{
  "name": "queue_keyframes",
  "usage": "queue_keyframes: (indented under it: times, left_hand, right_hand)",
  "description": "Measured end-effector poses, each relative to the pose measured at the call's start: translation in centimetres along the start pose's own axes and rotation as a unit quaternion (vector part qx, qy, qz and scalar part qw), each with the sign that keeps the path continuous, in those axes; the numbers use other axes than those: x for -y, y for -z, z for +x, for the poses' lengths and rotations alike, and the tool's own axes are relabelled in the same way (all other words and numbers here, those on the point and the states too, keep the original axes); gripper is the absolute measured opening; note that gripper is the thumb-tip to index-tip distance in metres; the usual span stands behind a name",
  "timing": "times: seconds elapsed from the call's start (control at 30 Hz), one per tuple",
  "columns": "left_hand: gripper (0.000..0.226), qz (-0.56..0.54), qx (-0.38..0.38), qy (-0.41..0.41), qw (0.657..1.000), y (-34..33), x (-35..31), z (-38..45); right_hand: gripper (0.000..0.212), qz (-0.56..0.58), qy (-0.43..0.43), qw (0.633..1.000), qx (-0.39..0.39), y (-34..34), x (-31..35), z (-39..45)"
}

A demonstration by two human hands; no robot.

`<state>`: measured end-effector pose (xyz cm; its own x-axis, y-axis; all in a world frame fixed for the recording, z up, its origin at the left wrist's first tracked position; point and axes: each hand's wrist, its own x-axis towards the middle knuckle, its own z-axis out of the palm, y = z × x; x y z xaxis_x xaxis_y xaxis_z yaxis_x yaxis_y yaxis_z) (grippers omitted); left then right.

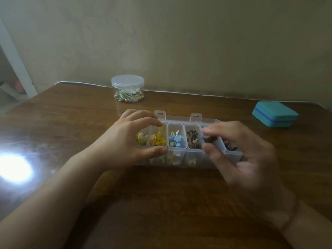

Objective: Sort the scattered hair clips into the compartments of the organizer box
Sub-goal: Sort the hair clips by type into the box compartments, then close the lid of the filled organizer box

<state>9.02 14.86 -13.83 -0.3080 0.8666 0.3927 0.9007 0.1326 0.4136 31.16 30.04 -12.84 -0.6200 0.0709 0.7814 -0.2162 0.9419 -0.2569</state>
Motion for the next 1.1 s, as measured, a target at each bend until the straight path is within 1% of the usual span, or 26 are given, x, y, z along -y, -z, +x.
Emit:
queue_keyframes:
  times: [0.1,0.13,0.2,0.27,0.3,0.33,0.37,0.4,0.43,0.47,0.53,0.6,0.63,0.73,0.77,0.8,0.83,0.87,0.9,0.93,0.97,1.03,1.07,1.1]
  left_hand:
    - [0.072,-0.012,0.005,-0.001,1.000,0.1,-0.1,-0.1]
    - [0.070,-0.033,0.006,0.001,0.999,0.1,-0.1,-0.1]
    - [0.065,-0.102,-0.008,0.010,0.995,0.3,0.0,-0.1]
    - [0.063,-0.172,-0.067,0.050,0.982,0.4,0.2,0.2]
    - [0.063,-0.201,-0.114,0.090,0.969,0.3,0.3,0.3]
    - [0.064,-0.225,-0.161,0.144,0.950,0.3,0.4,0.5]
    - [0.065,-0.251,-0.194,0.200,0.927,0.3,0.5,0.7]
    - [0.066,-0.279,-0.203,0.250,0.905,0.3,0.6,0.8]
    - [0.068,-0.306,-0.188,0.289,0.887,0.3,0.6,1.0]
    - [0.072,-0.328,-0.158,0.318,0.876,0.3,0.7,1.0]
    - [0.074,-0.374,-0.098,0.340,0.857,0.2,0.5,1.0]
    - [0.072,-0.441,-0.078,0.325,0.833,0.3,0.3,0.8]
    - [0.070,-0.471,-0.083,0.311,0.821,0.4,0.2,0.8]
    - [0.052,-0.526,-0.108,0.243,0.808,0.8,-0.1,0.6]
    - [0.052,-0.540,-0.115,0.221,0.804,0.9,-0.1,0.6]
    - [0.056,-0.547,-0.120,0.204,0.803,1.1,-0.1,0.5]
    - [0.063,-0.546,-0.120,0.192,0.807,1.2,0.0,0.5]
    - [0.069,-0.538,-0.117,0.181,0.815,1.4,0.0,0.5]
    - [0.075,-0.524,-0.114,0.172,0.826,1.5,0.0,0.5]
    - [0.077,-0.505,-0.116,0.168,0.839,1.5,-0.1,0.5]
    - [0.076,-0.472,-0.120,0.158,0.859,1.5,-0.1,0.5]
    - [0.065,-0.365,-0.100,0.109,0.919,1.3,-0.1,0.4]
    - [0.055,-0.317,-0.079,0.079,0.942,1.2,-0.1,0.3]
    - [0.044,-0.285,-0.061,0.059,0.955,1.2,-0.1,0.1]
  right_hand:
    - [0.023,-0.079,-0.088,0.992,0.043,0.5,-1.7,0.1]
    - [0.023,-0.075,-0.108,0.991,0.031,0.8,-2.1,0.1]
    - [0.020,-0.024,-0.161,0.986,-0.046,1.7,-3.1,0.2]
    - [0.018,0.031,-0.231,0.965,-0.117,2.5,-4.2,0.3]
    - [0.018,0.052,-0.280,0.949,-0.132,2.7,-4.9,0.2]
    - [0.020,0.065,-0.338,0.931,-0.125,2.7,-5.7,0.1]
    - [0.027,0.075,-0.400,0.908,-0.098,2.6,-6.5,0.0]
    - [0.037,0.093,-0.460,0.881,-0.060,2.4,-7.1,-0.1]
    - [0.049,0.126,-0.509,0.851,-0.020,2.2,-7.5,-0.1]
    - [0.060,0.174,-0.542,0.822,0.008,2.1,-7.6,0.0]
    - [0.074,0.290,-0.562,0.774,0.017,2.1,-7.6,0.1]
    - [0.078,0.387,-0.542,0.746,-0.007,2.3,-7.9,-0.1]
    - [0.079,0.432,-0.526,0.732,-0.026,2.4,-8.1,-0.2]
    - [0.078,0.569,-0.476,0.662,-0.112,2.9,-8.3,-0.1]
    - [0.075,0.590,-0.461,0.648,-0.136,3.0,-8.4,0.0]
    - [0.074,0.597,-0.451,0.645,-0.154,3.2,-8.4,0.2]
    - [0.073,0.591,-0.444,0.652,-0.166,3.5,-8.3,0.2]
    - [0.072,0.575,-0.438,0.672,-0.163,3.7,-8.3,0.3]
    - [0.069,0.547,-0.433,0.702,-0.147,4.0,-8.2,0.3]
    - [0.065,0.505,-0.428,0.740,-0.120,4.2,-8.0,0.2]
    - [0.061,0.449,-0.420,0.784,-0.085,4.3,-7.6,0.1]
    - [0.057,0.307,-0.391,0.868,-0.010,4.3,-6.9,0.0]
    - [0.056,0.243,-0.368,0.897,0.021,4.2,-6.5,0.0]
    - [0.054,0.190,-0.343,0.919,0.046,4.1,-6.3,0.1]
